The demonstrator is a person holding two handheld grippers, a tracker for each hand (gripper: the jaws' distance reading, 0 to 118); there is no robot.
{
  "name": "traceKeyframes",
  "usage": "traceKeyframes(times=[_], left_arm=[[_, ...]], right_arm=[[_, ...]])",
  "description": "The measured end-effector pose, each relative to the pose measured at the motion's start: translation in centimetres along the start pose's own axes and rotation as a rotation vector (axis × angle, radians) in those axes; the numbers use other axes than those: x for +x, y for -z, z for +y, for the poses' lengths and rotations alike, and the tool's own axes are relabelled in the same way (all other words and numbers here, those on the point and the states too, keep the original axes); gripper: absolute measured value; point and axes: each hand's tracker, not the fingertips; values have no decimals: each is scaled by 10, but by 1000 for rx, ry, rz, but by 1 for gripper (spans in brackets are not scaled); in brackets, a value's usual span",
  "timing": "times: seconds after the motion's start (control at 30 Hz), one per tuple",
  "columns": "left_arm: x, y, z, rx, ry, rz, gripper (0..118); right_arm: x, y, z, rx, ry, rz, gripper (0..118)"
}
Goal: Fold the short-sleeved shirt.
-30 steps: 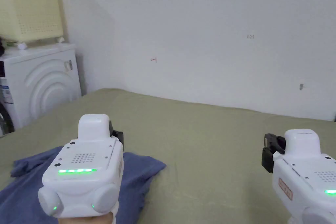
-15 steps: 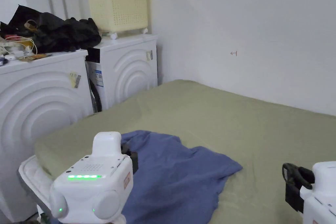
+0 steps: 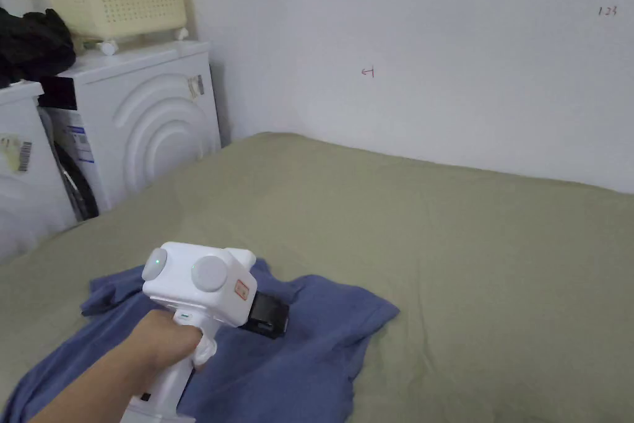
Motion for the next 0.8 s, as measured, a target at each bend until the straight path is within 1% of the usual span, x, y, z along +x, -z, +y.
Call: traceKeyframes(times=[0.07, 0.13, 0.23, 0.27, 0.3, 0.33, 0.37, 0.4, 0.43, 0.47, 0.5, 0.57, 0.63, 0.67, 0.73, 0.8], left_arm=[[6, 23, 5, -26, 20, -8, 118], [16, 40, 2, -14, 59, 7, 118], [25, 64, 0, -102, 72, -9, 116], [24, 69, -3, -125, 72, -9, 115], [25, 74, -6, -157, 82, -15, 109], [26, 77, -8, -150, 70, -7, 107], [27, 75, -11, -126, 49, 15, 97], [23, 67, -12, -74, 21, -1, 61], [22, 61, -10, -45, 1, -5, 8], [21, 51, -7, 2, -2, -12, 0], [20, 45, -5, 10, 6, -24, 0], [18, 36, 0, 18, -19, -69, 0], [25, 24, 4, 59, 20, -67, 0], [39, 8, 7, 86, 29, -82, 0], [55, -9, 16, 146, -10, -126, 0], [82, -29, 30, 227, 20, -197, 0]], right_arm=[[4, 0, -6, -26, 0, -10, 0], [7, 1, -11, -55, 14, 7, 0], [7, -2, -17, -60, 31, 14, 0], [7, -3, -19, -55, 34, 15, 0], [5, -4, -20, -52, 31, 12, 0], [5, -6, -20, -50, 33, 10, 0], [5, -8, -20, -50, 36, 13, 0], [5, -11, -21, -48, 35, 10, 0], [5, -14, -21, -44, 35, 10, 0], [6, -19, -20, -35, 36, 13, 0], [7, -24, -20, -23, 36, 3, 0], [13, -34, -19, -2, 43, -23, 0], [22, -48, -16, 19, 72, -58, 0], [27, -55, -15, 27, 82, -75, 0], [43, -71, -16, 62, 107, -94, 0], [57, -85, -15, 77, 105, -118, 0]])
